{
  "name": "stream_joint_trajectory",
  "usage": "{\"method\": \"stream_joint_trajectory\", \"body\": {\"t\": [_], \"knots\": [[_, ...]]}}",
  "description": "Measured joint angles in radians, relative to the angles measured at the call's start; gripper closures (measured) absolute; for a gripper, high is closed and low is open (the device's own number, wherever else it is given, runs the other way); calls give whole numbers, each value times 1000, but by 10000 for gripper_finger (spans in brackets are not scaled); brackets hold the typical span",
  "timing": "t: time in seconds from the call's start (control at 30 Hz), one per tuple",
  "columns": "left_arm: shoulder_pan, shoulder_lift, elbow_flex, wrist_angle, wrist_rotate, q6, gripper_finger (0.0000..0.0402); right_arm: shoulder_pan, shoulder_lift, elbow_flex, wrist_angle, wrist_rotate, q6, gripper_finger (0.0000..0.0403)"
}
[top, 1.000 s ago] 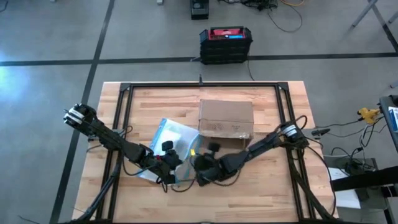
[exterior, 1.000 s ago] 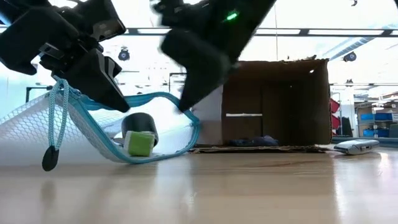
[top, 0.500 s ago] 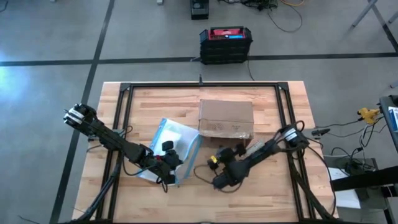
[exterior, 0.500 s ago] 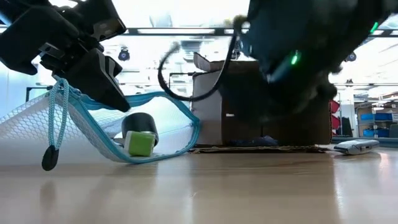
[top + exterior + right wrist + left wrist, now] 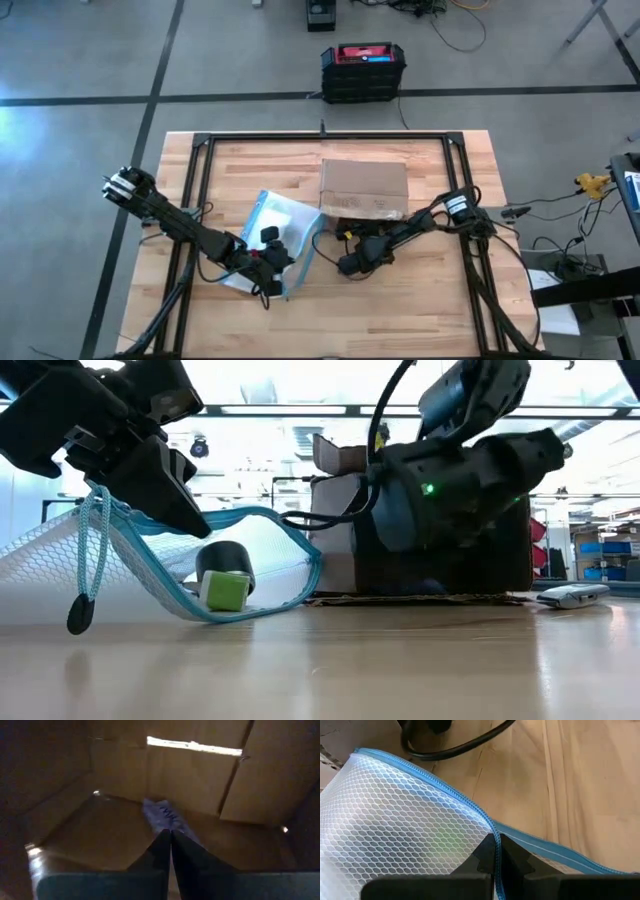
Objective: Unpack boxes
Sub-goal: Remove the blue chocolate bar from the cardboard box, then put the blue chocolate bar into the transparent zip bag
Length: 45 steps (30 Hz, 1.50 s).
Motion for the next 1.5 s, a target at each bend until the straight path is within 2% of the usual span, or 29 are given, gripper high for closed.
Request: {"method": "stream_joint_trajectory", "body": {"t": [0.27, 0.37, 0.53, 0.8, 0.93, 1.13, 1.33, 1.5], "knots": [[0, 0, 0, 1, 0, -22, 401, -114, 0, -76, 3, -1, 39, 403], [0, 0, 0, 1, 0, -22, 401, -158, 0, -122, 41, -41, 51, 403], [0, 0, 0, 3, 0, -19, 401, -183, -7, -185, 243, -113, -124, 403], [0, -1, 0, 5, 1, -22, 401, 4, -80, -129, 291, -274, -335, 403], [1, -1, 0, 15, -15, -15, 401, 61, -147, -114, 285, -294, -414, 403], [1, -1, 0, 40, -24, 2, 401, 89, -217, -108, 281, -383, -596, 403], [1, -1, 0, 44, -25, 4, 401, 78, -242, -122, 279, -423, -680, 399], [1, -1, 0, 44, -26, 4, 401, 49, -243, -127, 301, -423, -686, 344]]}}
